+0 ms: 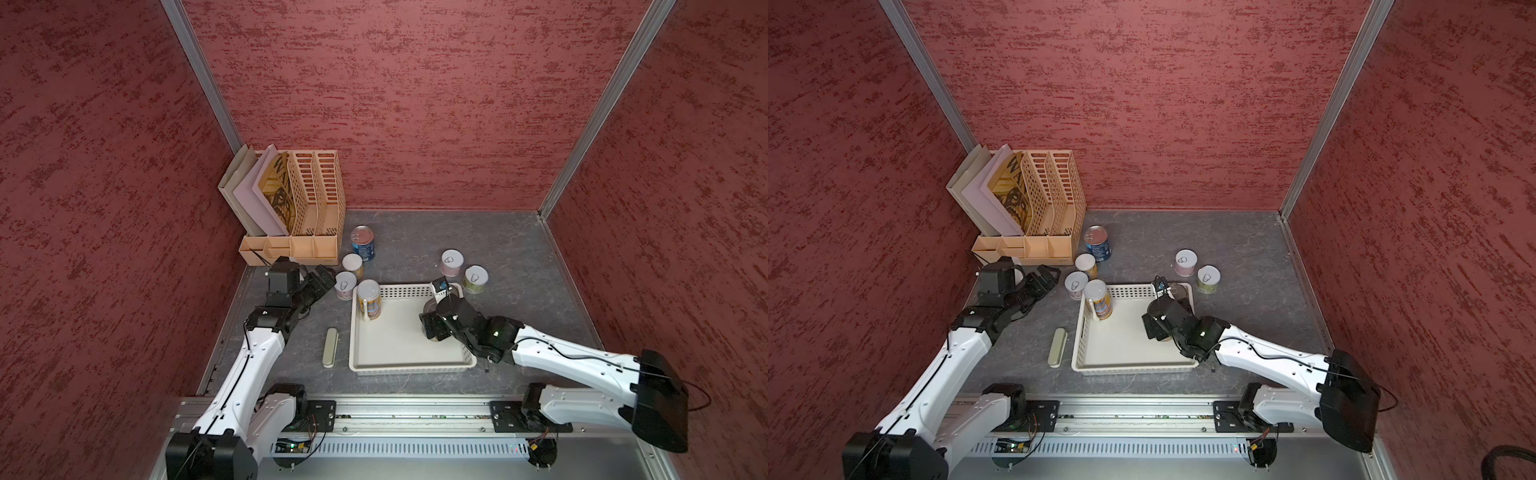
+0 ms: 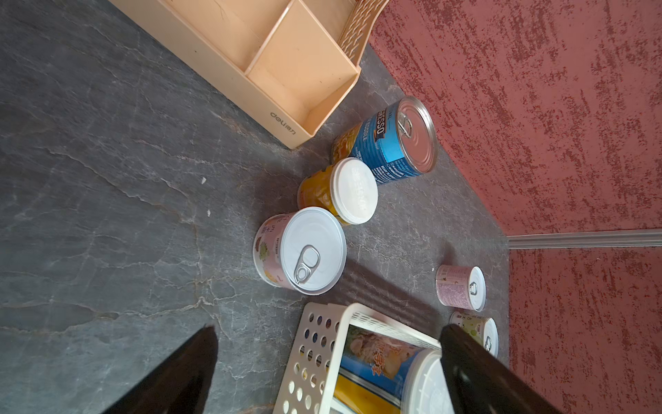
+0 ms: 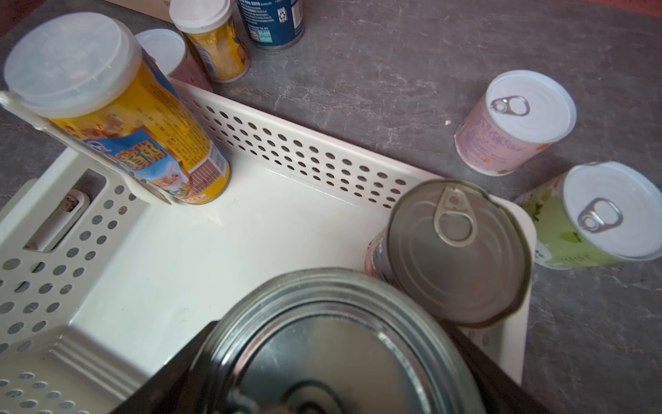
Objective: Put the canned food in the basket
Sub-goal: Place the canned food in the basket.
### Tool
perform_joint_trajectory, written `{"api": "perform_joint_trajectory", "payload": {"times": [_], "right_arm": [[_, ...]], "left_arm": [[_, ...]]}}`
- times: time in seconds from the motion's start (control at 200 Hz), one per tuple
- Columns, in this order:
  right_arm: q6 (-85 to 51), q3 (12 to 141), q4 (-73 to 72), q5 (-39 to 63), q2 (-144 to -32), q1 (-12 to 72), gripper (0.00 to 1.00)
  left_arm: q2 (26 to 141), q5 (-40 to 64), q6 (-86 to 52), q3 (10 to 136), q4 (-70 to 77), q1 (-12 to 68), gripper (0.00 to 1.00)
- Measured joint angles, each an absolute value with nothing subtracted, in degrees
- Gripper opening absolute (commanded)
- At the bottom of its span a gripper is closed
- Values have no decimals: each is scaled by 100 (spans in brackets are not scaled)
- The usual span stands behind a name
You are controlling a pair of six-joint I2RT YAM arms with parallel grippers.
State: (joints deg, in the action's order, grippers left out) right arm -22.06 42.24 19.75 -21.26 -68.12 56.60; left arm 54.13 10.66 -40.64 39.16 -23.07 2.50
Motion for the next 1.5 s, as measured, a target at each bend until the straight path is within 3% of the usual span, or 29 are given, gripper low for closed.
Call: {"api": "perform_joint_trajectory", "payload": {"times": [0.401,0.711,0.892,1.052,1.147,1.232,1.498], "right_arm": [[-2561,3656,1765,-2534,-6687,5651,36],[-2731,3656,1721,-2626,-6799,5472,36],[-2838,3656,1715,-2620,-6851,5374,43],[-2923,3656,1671,-2622,-7026,5284,57],[-2976,3658,1627,-2624,-7052,5203,82],[-3024,3658,1616,-2626,-7059,5164,98],[-3026,3817,1568,-2928,-7028,5124,98]], "left_arm": [[5443,1070,-4064,3916,-2309,250,100],[5443,1096,-4064,3916,-2309,250,100],[5443,1144,-4066,3916,-2309,244,100],[5443,1157,-4066,3916,-2311,228,100],[5443,1157,-4066,3916,-2311,224,100],[5443,1164,-4066,3916,-2311,220,100],[5443,1173,-4066,3916,-2311,213,100]]}}
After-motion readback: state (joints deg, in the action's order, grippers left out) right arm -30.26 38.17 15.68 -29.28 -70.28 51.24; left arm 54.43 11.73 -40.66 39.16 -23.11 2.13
